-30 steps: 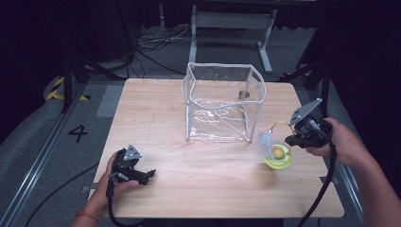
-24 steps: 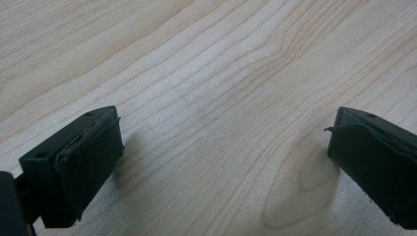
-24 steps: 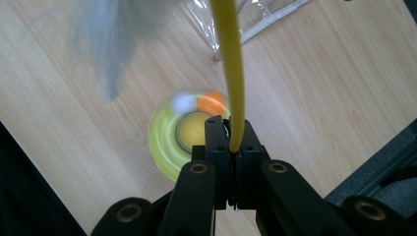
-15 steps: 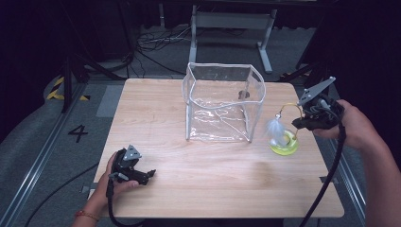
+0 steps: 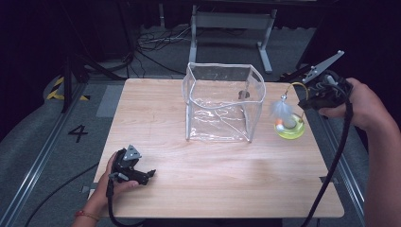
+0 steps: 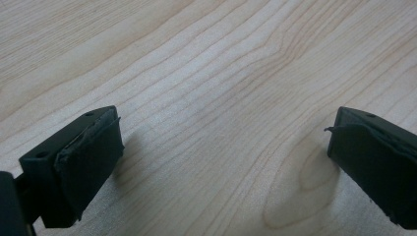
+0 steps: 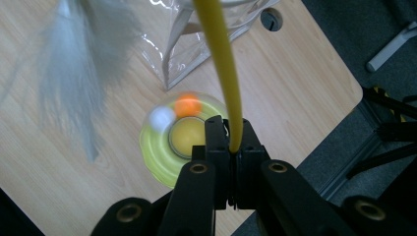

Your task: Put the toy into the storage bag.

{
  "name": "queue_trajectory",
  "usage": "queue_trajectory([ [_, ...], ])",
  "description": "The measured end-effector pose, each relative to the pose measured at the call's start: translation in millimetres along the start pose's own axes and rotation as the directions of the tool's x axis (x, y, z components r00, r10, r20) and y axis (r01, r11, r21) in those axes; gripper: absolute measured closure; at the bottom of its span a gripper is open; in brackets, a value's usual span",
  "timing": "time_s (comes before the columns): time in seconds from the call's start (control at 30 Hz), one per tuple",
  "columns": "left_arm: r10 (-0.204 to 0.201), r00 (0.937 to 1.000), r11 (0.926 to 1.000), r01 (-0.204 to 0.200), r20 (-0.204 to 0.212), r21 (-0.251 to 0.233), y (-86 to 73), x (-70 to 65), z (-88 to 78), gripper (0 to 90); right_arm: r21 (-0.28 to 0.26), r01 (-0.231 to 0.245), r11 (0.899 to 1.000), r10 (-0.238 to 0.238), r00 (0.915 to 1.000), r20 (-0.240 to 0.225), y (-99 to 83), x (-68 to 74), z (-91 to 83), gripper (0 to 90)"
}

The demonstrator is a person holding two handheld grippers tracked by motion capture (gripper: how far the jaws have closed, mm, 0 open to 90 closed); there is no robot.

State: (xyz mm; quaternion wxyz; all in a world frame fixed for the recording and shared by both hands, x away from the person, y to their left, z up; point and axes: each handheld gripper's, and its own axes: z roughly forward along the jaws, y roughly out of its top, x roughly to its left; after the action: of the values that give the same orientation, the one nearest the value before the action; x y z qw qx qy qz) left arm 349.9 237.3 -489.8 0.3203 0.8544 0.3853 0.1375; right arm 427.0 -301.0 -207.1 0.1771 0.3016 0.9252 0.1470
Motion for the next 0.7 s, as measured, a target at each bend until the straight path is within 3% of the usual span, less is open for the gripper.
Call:
queue_trajectory([
  [0.17,-0.001,1.0000,1.0000,0.001,0.000,0.000,0.0,-0.1,0.0,0.5,0.003,-0.005,1.000,0.005,0.9994,0.033,12.1,-11.0,-14.2,88.2],
  [0.43,-0.003,1.0000,1.0000,0.003,0.001,-0.001,0.0,-0.2,0.1,0.5,-0.052,-0.021,0.998,0.025,0.9963,0.082,32.5,-23.3,-38.6,88.2],
  [0.7,-0.002,1.0000,1.0000,0.002,0.002,-0.001,0.0,-0.1,0.0,0.5,-0.052,0.003,0.999,0.003,0.9937,0.112,57.4,-24.3,-48.8,88.2],
])
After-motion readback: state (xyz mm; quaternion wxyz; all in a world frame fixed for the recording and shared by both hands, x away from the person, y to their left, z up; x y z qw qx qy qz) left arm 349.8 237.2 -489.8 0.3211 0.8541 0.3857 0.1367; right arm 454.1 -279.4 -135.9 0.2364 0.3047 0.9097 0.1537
